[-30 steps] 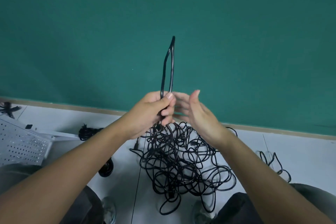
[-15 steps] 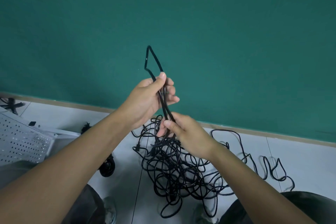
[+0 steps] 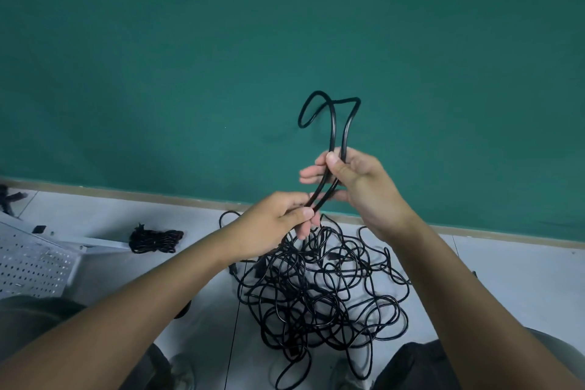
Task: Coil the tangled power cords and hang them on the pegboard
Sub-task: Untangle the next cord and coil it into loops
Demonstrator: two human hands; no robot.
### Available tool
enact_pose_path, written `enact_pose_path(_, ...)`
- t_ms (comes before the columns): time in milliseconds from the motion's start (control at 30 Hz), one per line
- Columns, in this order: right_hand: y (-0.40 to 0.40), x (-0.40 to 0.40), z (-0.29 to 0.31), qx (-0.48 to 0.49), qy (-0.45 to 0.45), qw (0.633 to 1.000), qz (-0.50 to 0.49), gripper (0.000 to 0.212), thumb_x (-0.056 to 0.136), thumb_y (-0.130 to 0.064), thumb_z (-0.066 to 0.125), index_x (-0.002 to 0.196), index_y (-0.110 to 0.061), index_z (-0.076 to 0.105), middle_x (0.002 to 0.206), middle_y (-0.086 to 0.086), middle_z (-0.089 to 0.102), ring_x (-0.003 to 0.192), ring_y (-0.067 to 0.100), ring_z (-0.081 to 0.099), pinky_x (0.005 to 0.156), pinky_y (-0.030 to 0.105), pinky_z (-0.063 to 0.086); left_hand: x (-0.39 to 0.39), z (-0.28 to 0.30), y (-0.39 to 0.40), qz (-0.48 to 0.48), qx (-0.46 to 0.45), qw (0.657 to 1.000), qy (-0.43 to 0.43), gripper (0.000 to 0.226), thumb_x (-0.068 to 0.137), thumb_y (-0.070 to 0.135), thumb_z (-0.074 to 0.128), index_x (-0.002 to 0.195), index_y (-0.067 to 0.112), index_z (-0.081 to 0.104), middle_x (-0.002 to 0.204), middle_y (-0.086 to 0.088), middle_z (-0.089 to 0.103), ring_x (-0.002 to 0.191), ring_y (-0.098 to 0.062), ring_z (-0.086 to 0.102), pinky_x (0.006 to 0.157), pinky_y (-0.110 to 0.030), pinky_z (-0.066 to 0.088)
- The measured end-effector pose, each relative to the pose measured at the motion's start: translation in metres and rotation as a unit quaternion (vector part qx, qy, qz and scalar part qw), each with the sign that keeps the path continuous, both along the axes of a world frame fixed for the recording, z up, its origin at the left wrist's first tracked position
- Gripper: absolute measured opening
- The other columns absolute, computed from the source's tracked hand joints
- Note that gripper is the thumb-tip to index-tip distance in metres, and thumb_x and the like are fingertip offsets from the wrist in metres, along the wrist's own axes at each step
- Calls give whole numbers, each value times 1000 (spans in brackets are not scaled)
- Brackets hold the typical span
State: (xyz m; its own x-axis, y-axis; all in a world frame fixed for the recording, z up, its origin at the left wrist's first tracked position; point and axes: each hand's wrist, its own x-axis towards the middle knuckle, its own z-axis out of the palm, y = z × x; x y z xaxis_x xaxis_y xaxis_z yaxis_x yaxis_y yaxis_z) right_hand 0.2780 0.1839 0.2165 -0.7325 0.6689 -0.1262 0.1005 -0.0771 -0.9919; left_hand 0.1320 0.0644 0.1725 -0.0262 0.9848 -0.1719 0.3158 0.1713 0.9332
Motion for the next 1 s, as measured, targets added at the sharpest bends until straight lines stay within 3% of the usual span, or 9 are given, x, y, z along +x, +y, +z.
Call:
enact_pose_path(67,-2,-1,-2,-20,31,999,7,30,109,-26,43,112,-2,60,112,16,75,110,28,71,93,41,59,-1,7,-2,-12,7,1000,-7,22,109,9,48,101,1,67,76,-2,65,75,-14,62,79,-24,49)
enact_pose_path(167,-6,0,-5,-73,80,993,40,68,100,-55,36,132,2,54,127,16,69,123,30,64,105,43,52,-3,22,-2,-3,32,998,-51,21,109,10,48,101,3,67,78,-2,67,75,-16,67,78,-23,50)
enact_pose_path(267,-20,1,-19,-97,49,988,109,88,101,-63,4,130,5,50,113,13,67,113,39,62,112,52,45,-7,39,0,33,61,987,-142,22,108,13,47,105,1,65,78,-2,66,72,-18,67,78,-36,60)
enact_pose_path(367,-46,-1,-40,-117,-22,983,143,102,93,-76,1,142,-1,48,141,12,60,137,26,53,121,49,33,-14,54,3,90,88,970,-208,23,108,16,46,100,5,65,77,0,65,66,-16,65,69,-31,59)
enact_pose_path(500,-77,-2,-49,-45,-99,977,183,58,105,-61,27,140,-24,55,132,-4,69,132,11,55,120,43,33,-21,60,5,157,99,947,-263,24,110,16,44,102,5,64,75,2,65,63,-14,65,67,-27,59)
enact_pose_path(600,-88,-1,-46,38,-101,982,156,22,108,-26,47,119,-14,61,107,2,74,112,17,66,105,37,48,-25,59,0,189,72,952,-229,25,110,19,46,104,4,65,79,0,70,67,-18,70,67,-29,61)
enact_pose_path(700,-93,1,-33,71,-102,985,123,18,109,-12,45,103,-9,62,91,4,74,95,18,73,85,21,52,-27,54,-8,204,37,963,-170,32,111,27,45,109,4,67,90,-4,78,76,-21,74,79,-36,64)
enact_pose_path(867,-87,12,1,25,-54,996,69,19,109,-13,45,107,-4,62,88,4,74,93,26,77,75,30,59,-14,47,-36,161,-14,976,-148,58,108,51,30,113,11,71,101,-5,79,91,-20,73,99,-42,57)
enact_pose_path(1000,-80,24,23,15,6,1000,15,19,108,-13,45,104,-7,62,88,4,74,90,27,76,86,48,59,7,32,-63,78,-30,983,-165,74,97,73,21,126,25,70,119,4,76,119,-14,68,117,-47,42)
